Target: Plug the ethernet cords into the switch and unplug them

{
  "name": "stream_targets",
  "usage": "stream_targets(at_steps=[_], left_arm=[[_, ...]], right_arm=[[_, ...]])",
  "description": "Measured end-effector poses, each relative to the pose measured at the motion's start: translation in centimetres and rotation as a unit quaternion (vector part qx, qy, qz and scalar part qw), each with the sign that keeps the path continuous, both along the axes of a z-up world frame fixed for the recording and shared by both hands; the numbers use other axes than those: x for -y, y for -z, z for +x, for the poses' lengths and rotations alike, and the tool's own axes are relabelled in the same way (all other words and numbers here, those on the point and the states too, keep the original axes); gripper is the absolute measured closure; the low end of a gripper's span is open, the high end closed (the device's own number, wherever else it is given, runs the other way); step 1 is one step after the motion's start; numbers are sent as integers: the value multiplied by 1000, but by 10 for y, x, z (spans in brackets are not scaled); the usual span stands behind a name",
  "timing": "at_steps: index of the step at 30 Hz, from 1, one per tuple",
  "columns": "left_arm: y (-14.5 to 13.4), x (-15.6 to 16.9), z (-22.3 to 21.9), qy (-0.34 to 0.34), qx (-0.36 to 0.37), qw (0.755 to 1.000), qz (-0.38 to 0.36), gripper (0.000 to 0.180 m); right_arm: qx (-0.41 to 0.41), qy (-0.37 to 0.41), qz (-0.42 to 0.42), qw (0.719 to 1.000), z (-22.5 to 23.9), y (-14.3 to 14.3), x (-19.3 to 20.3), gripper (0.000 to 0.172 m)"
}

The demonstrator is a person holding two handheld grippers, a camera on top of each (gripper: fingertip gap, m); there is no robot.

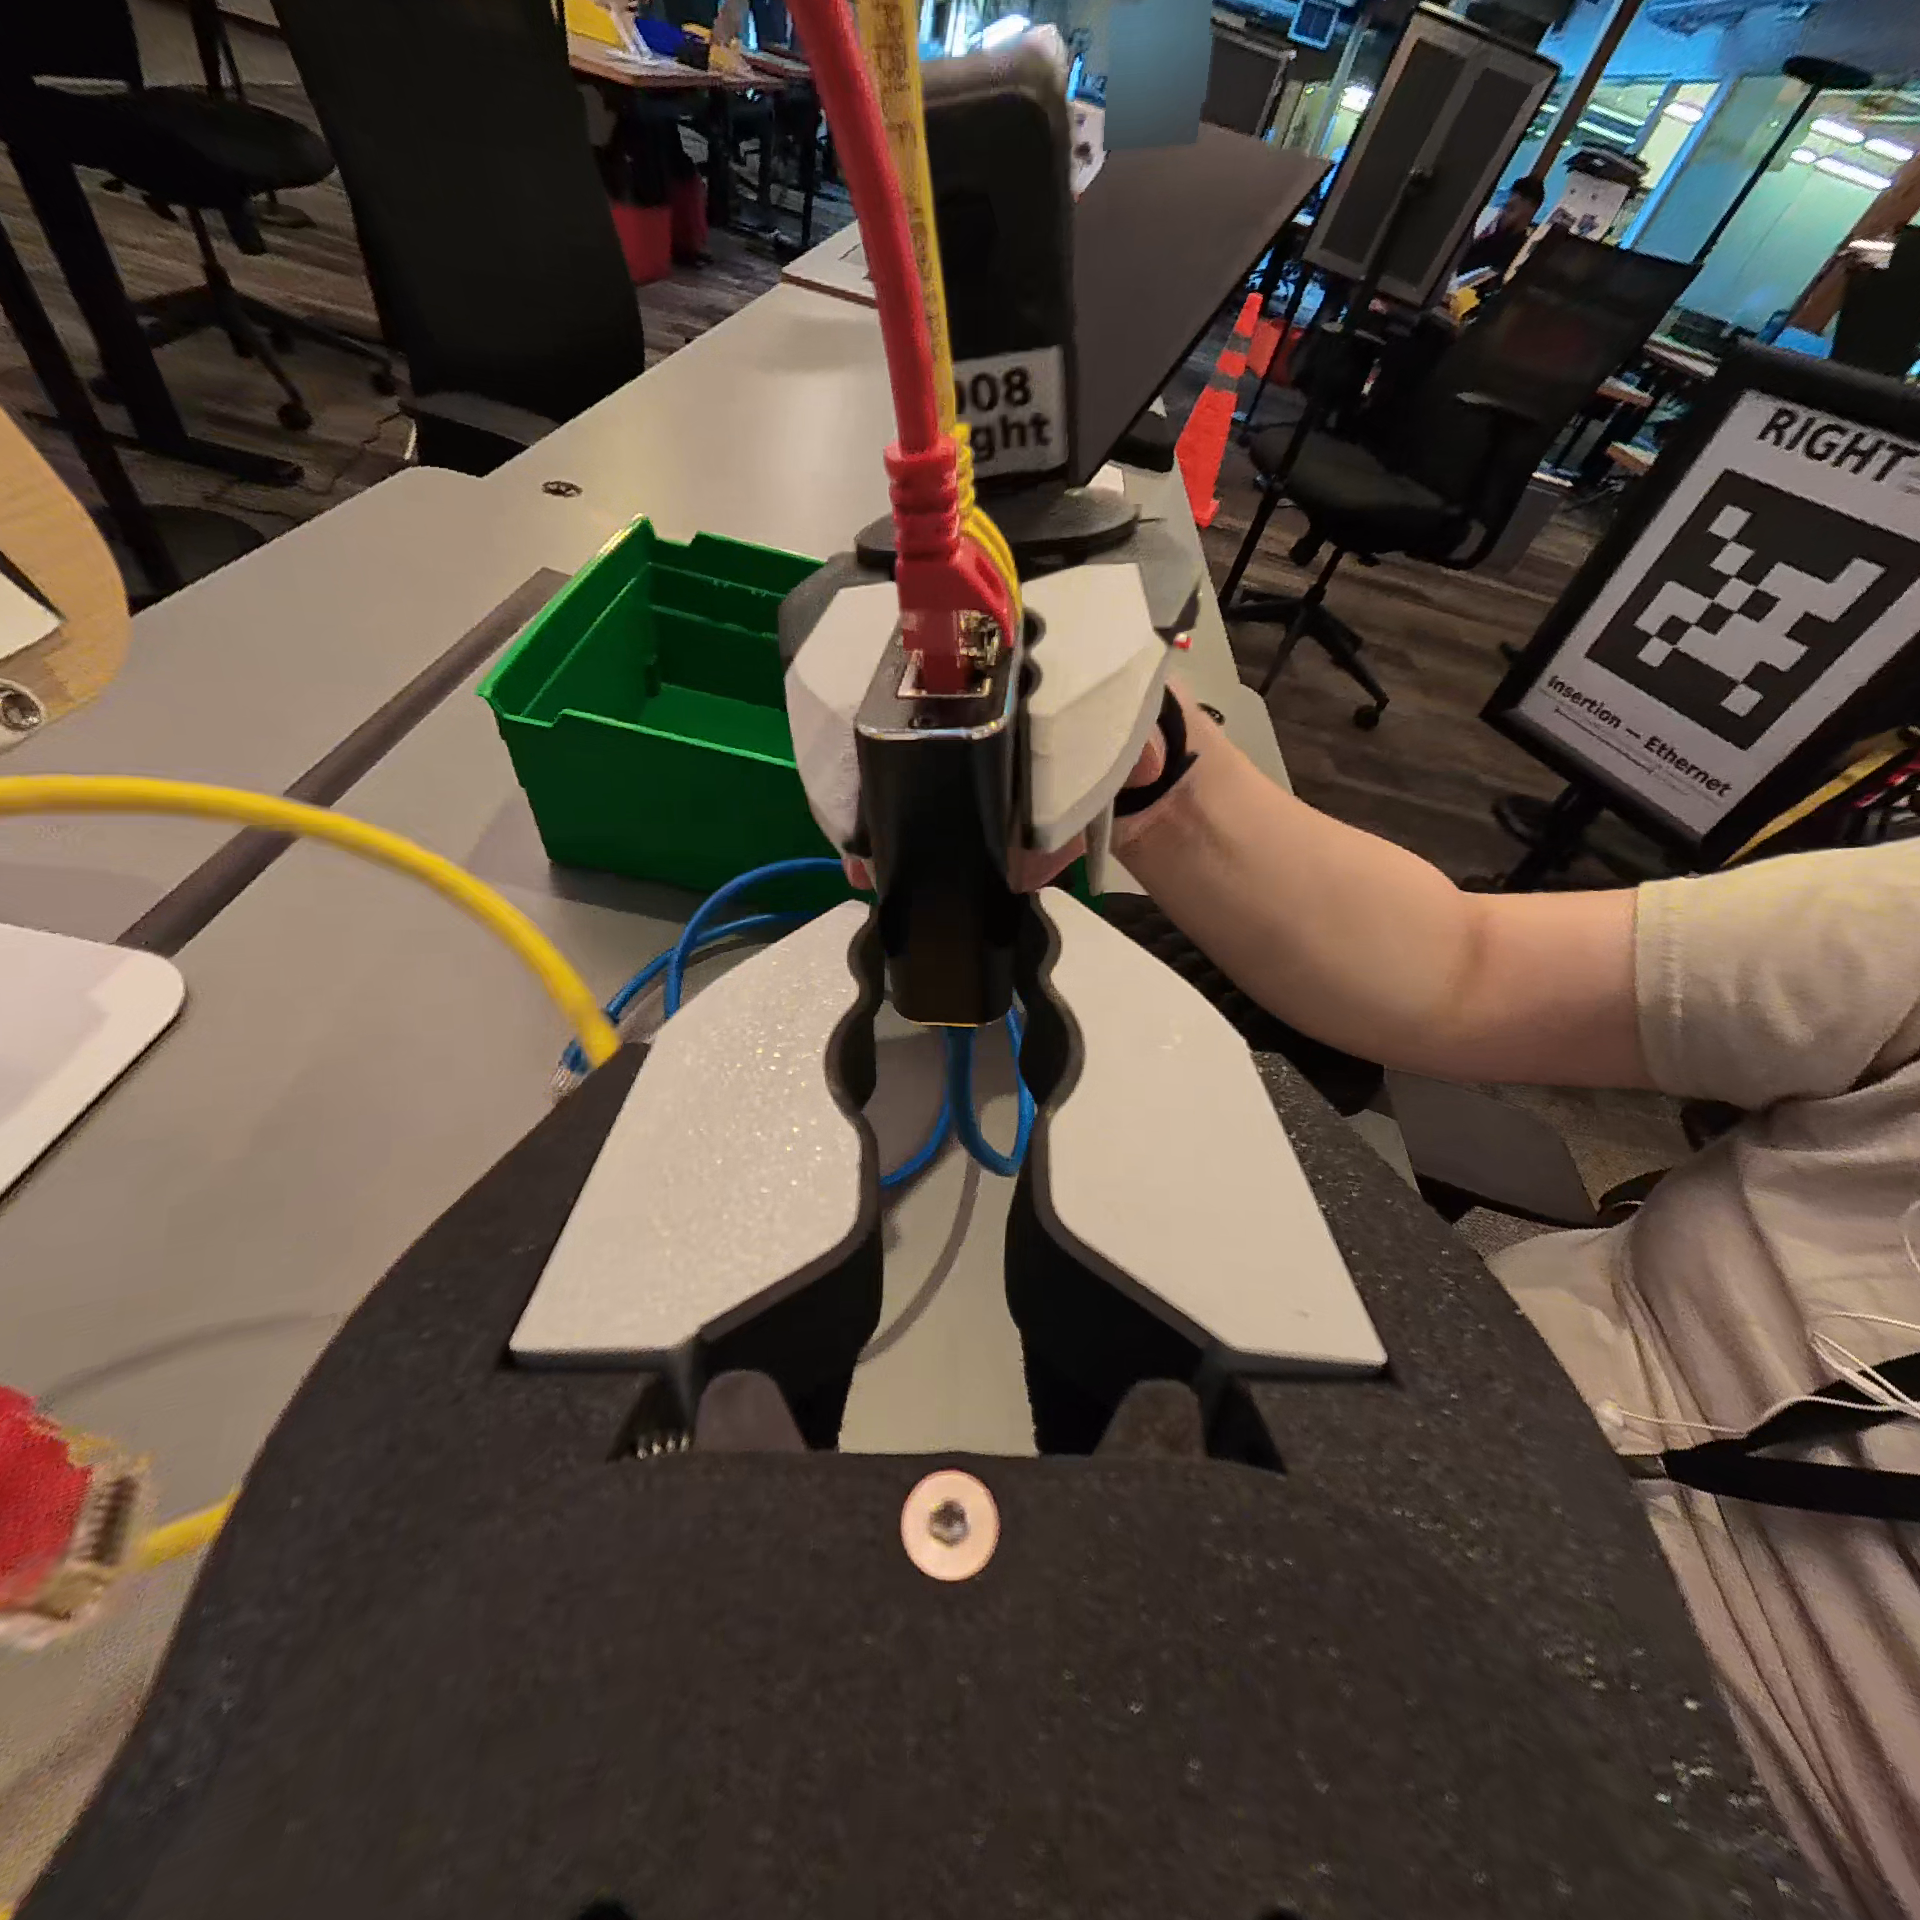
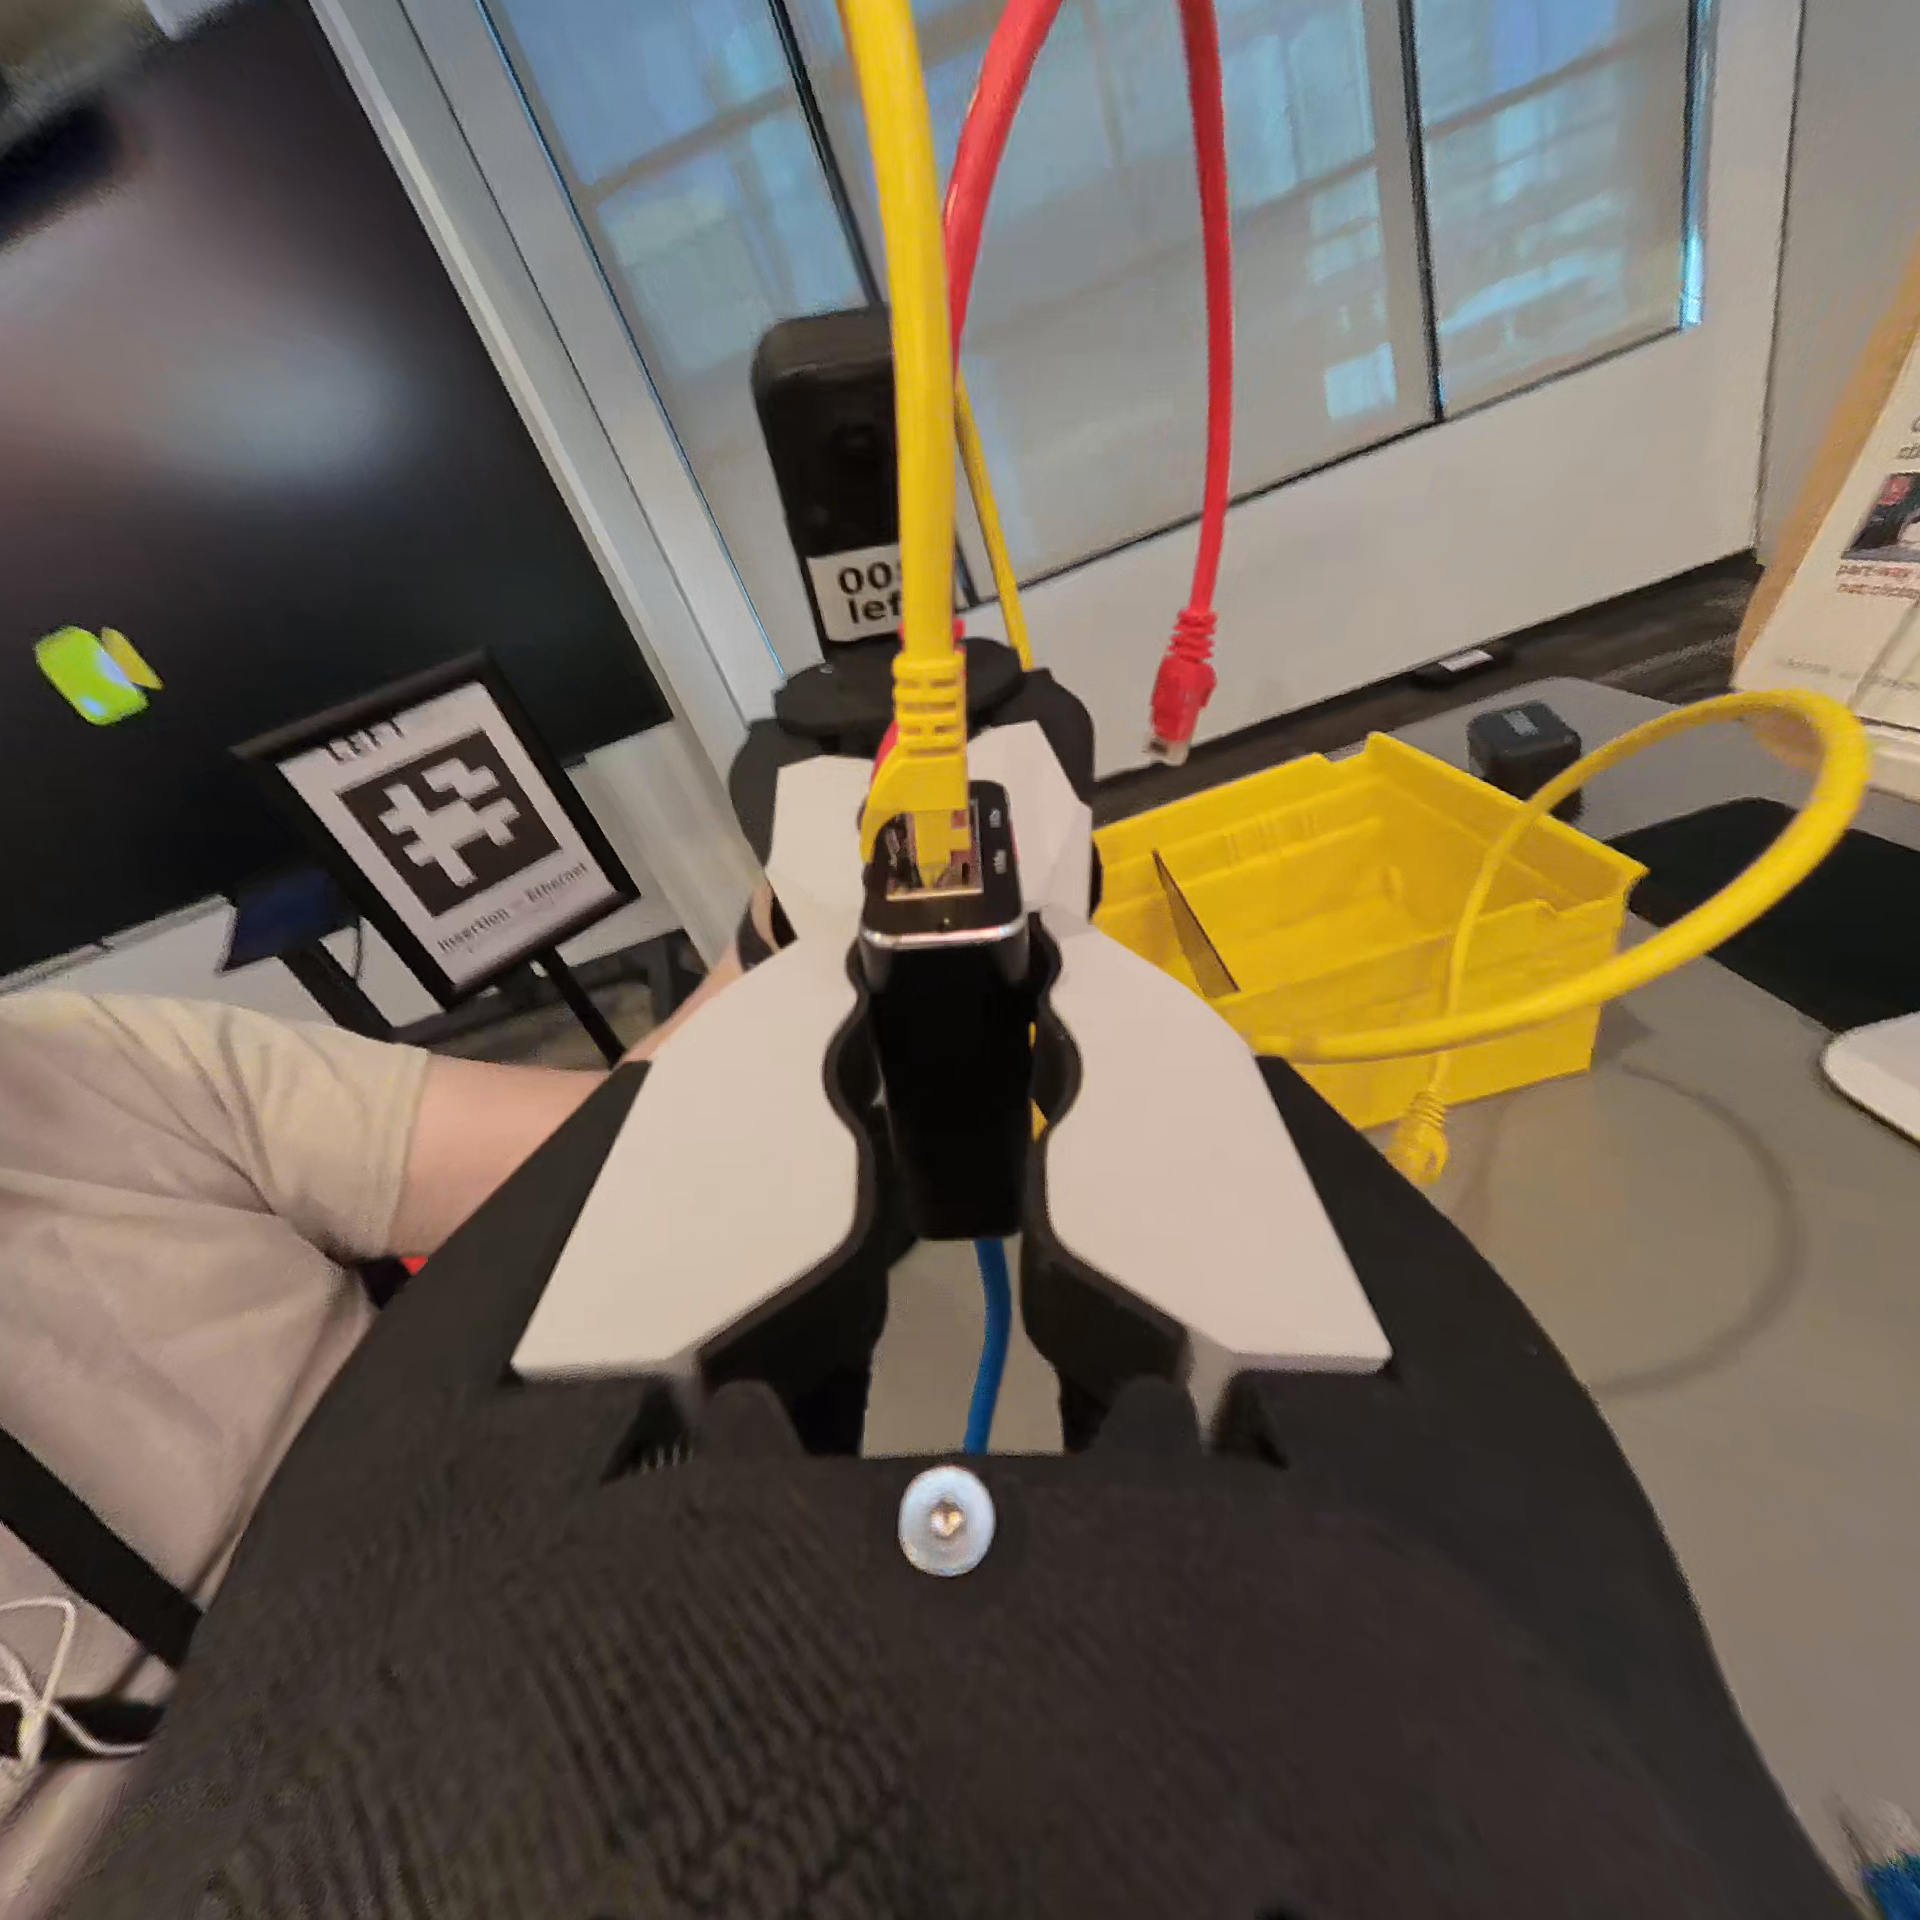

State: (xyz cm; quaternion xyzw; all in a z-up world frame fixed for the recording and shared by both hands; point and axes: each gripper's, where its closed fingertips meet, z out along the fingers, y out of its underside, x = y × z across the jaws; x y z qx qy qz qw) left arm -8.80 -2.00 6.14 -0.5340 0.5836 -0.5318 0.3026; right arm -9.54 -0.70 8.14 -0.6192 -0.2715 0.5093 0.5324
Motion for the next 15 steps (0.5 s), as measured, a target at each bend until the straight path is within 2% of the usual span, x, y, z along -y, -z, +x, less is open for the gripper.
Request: stream_targets(at_steps=[6,10,13,15], left_arm=[[0,2,3,8,6,1000,-13,158],[-1,2,3,8,10,1000,-7,157],[-3,1,-3,9,0,1000,-16,144],[-9,0,-13,6,0,1000,-12,144]], right_arm=[[72,20,6,997,5,8,2,145],[57,7,-3,998,5,8,2,147],[26,9,-21,999,11,10,-5,146],[13,11,-34,999,18,15,-10,146]])
